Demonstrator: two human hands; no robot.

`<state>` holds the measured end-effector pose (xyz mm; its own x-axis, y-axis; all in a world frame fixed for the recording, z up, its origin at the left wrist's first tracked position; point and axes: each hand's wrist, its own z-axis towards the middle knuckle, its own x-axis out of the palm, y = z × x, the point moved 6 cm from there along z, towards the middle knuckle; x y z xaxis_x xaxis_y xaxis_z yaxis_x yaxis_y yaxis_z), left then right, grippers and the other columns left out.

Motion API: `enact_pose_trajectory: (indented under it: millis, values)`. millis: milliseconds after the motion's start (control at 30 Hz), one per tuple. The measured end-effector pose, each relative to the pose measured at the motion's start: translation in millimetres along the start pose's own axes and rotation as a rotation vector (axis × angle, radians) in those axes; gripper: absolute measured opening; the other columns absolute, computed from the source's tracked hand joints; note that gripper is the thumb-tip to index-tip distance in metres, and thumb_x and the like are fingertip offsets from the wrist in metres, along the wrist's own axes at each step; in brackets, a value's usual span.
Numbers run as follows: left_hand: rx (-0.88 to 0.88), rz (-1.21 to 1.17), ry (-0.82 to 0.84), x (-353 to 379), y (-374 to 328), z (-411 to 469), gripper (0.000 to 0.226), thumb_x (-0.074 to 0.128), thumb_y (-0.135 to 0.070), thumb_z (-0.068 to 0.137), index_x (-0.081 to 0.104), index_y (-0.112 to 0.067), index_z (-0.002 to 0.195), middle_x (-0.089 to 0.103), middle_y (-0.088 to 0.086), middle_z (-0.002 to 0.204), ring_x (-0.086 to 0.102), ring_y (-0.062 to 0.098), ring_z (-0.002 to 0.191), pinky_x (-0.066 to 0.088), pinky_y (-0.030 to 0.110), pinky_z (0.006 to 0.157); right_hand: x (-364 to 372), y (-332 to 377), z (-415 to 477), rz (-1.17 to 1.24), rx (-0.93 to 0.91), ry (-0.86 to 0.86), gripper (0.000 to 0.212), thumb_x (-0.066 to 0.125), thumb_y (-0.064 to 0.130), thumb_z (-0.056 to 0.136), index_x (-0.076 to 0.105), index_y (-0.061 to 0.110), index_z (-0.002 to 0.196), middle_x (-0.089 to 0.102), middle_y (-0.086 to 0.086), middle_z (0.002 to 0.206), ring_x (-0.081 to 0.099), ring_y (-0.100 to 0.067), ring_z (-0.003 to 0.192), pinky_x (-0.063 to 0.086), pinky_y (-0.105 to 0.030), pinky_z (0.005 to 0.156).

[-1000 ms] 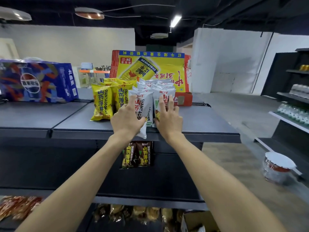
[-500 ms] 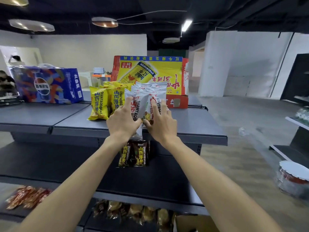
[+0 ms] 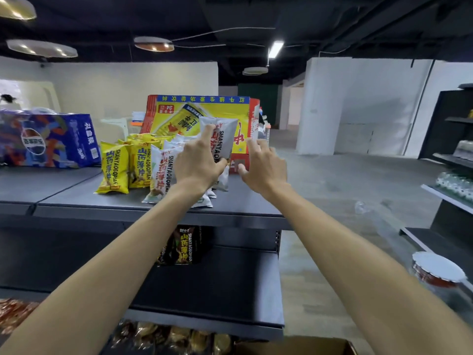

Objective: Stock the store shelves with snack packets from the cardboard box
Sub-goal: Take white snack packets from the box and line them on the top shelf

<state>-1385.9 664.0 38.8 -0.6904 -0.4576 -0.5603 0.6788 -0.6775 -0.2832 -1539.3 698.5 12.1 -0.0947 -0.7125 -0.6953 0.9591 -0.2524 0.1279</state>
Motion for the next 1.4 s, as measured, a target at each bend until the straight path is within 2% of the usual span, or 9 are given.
enact_pose_trajectory:
  millis: [333, 600, 800, 933, 1000, 1100, 1267, 1333, 1400]
  values:
    - [-0.004, -0.07, 0.175, 112, -29, 50, 0.058, 0.068, -0.021, 0.081, 0.041, -0.019, 0.133, 0.063, 0.013, 0.091, 0.062, 0.035, 0.086, 0.046, 0.037, 0.067, 16, -74, 46, -0.211, 0.051, 0.147, 0.054, 0.064, 0.04, 0.088, 0.04, 0.022, 0.132, 0.049, -0.008, 0.124, 0.053, -0.031, 0.113, 0.047, -0.039, 0.076]
    - [-0.129, -0.024, 0.281, 202, -6, 78, 0.061, 0.062, -0.018, 0.086, 0.034, -0.02, 0.14, 0.057, 0.019, 0.116, 0.062, 0.038, 0.098, 0.043, 0.037, 0.07, 79, -91, 87, -0.217, 0.064, 0.208, 0.057, 0.062, 0.036, 0.087, 0.037, 0.022, 0.136, 0.052, -0.01, 0.126, 0.054, -0.032, 0.115, 0.039, -0.037, 0.072]
    - [-0.222, 0.016, 0.253, 245, 16, 105, 0.059, 0.058, -0.007, 0.088, 0.032, -0.016, 0.14, 0.028, 0.024, 0.147, 0.059, 0.041, 0.107, 0.05, 0.044, 0.082, 128, -94, 102, -0.198, 0.058, 0.27, 0.049, 0.062, 0.036, 0.088, 0.041, 0.02, 0.13, 0.051, -0.012, 0.129, 0.055, -0.035, 0.112, 0.043, -0.039, 0.075]
    - [-0.207, 0.047, 0.182, 258, 22, 115, 0.047, 0.054, -0.001, 0.089, 0.04, -0.009, 0.133, 0.028, 0.021, 0.143, 0.049, 0.039, 0.116, 0.051, 0.039, 0.082, 143, -97, 107, -0.158, 0.073, 0.276, 0.053, 0.062, 0.033, 0.087, 0.04, 0.019, 0.132, 0.054, -0.011, 0.125, 0.056, -0.034, 0.111, 0.046, -0.04, 0.078]
    - [-0.191, 0.067, 0.159, 264, 22, 115, 0.042, 0.055, -0.003, 0.088, 0.044, -0.005, 0.129, 0.029, 0.022, 0.143, 0.044, 0.039, 0.123, 0.047, 0.037, 0.092, 147, -97, 106, -0.139, 0.086, 0.266, 0.05, 0.062, 0.031, 0.087, 0.04, 0.019, 0.13, 0.055, -0.01, 0.119, 0.057, -0.034, 0.108, 0.044, -0.039, 0.075]
    - [-0.18, 0.133, 0.192, 272, 20, 105, 0.065, 0.058, -0.012, 0.089, 0.029, 0.0, 0.146, 0.026, 0.025, 0.151, 0.031, 0.037, 0.137, 0.036, 0.038, 0.109, 151, -99, 101, -0.129, 0.093, 0.262, 0.042, 0.061, 0.031, 0.089, 0.042, 0.018, 0.123, 0.056, -0.01, 0.115, 0.058, -0.034, 0.106, 0.04, -0.037, 0.072]
    - [-0.213, 0.028, 0.358, 263, 16, 94, 0.081, 0.061, -0.007, 0.091, 0.01, -0.005, 0.154, 0.016, 0.022, 0.152, 0.031, 0.039, 0.134, 0.042, 0.039, 0.101, 143, -103, 88, -0.146, 0.107, 0.291, 0.045, 0.06, 0.032, 0.09, 0.04, 0.019, 0.128, 0.057, -0.01, 0.115, 0.058, -0.033, 0.107, 0.045, -0.039, 0.077]
    - [-0.218, -0.003, 0.415, 257, 16, 91, 0.078, 0.064, -0.008, 0.088, 0.018, -0.006, 0.151, 0.016, 0.022, 0.15, 0.034, 0.041, 0.13, 0.043, 0.042, 0.099, 134, -103, 82, -0.147, 0.113, 0.294, 0.046, 0.059, 0.032, 0.091, 0.04, 0.019, 0.13, 0.056, -0.01, 0.116, 0.057, -0.033, 0.108, 0.045, -0.039, 0.078]
    - [-0.207, -0.015, 0.42, 248, 11, 86, 0.06, 0.065, -0.009, 0.087, 0.036, -0.007, 0.139, 0.02, 0.022, 0.146, 0.041, 0.041, 0.122, 0.045, 0.043, 0.094, 121, -102, 75, -0.14, 0.111, 0.288, 0.043, 0.059, 0.03, 0.09, 0.041, 0.018, 0.128, 0.057, -0.01, 0.115, 0.057, -0.034, 0.107, 0.043, -0.038, 0.076]
